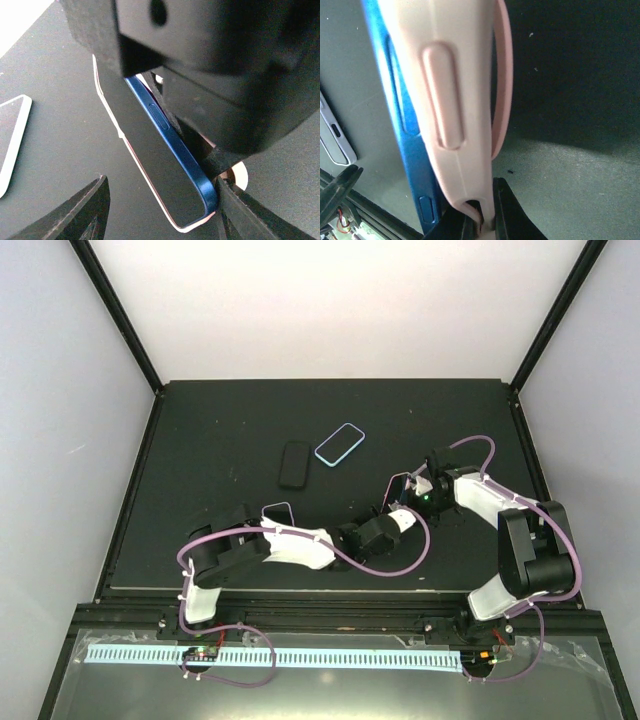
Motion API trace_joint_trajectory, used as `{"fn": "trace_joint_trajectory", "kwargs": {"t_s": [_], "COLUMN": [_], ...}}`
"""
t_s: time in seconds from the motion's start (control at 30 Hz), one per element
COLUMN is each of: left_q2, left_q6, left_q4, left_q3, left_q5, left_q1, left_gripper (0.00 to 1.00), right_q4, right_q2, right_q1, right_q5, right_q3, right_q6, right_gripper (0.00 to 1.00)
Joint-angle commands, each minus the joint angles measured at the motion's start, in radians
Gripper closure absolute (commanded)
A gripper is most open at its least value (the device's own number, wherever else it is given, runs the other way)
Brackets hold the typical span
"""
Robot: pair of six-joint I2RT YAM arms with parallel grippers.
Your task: Take the phone out of the phone case
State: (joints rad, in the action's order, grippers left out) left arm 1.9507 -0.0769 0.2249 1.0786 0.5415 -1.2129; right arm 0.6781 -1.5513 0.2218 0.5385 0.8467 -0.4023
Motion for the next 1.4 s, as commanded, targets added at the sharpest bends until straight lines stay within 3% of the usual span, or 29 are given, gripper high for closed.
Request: {"fn": "trace_joint_trajectory", "kwargs": {"t_s": [0.0,0.3,0.43,0.57,0.83,1.0,1.37], "left_q2": [0.035,0.054,0.07,0.079,0.023,-0.063,-0.358], "left_q6": [-0.02,-0.022,-0.06,-0.071,-0.054,-0.008,0.162], "left_q4": [-0.026,-0.07,-0.08,-0.084,-0.047,0.003,-0.047], "left_q3": [0.051,0.059,0.068,0.074,0.031,-0.042,-0.192], "left_q5": [0.04,0.229,0.303,0.274,0.238,0.226,0.201], "left_q1": [-0.002,0.009,0.011,0.025,0.032,0.033,0.064], "left_gripper": [0.43,0.56,0.5,0.48,0.82,0.98,0.98], "right_q4": [-0.021,-0.032,-0.043,-0.051,-0.069,-0.092,-0.113], "right_q2": [0.008,0.031,0.052,0.061,0.084,0.114,0.187], "right_q1": [0.001,-0.002,-0.001,-0.001,-0.002,-0.022,-0.057], "right_q5": [0.017,0.067,0.125,0.166,0.161,0.15,-0.095], "right_q3": [0.006,-0.008,-0.018,-0.024,-0.032,-0.03,-0.087], "right_q6": [0.007,0.017,0.033,0.036,0.037,0.051,0.246], "right_gripper": [0.99,0.99,0.99,0.99,0.99,0.99,0.99]}}
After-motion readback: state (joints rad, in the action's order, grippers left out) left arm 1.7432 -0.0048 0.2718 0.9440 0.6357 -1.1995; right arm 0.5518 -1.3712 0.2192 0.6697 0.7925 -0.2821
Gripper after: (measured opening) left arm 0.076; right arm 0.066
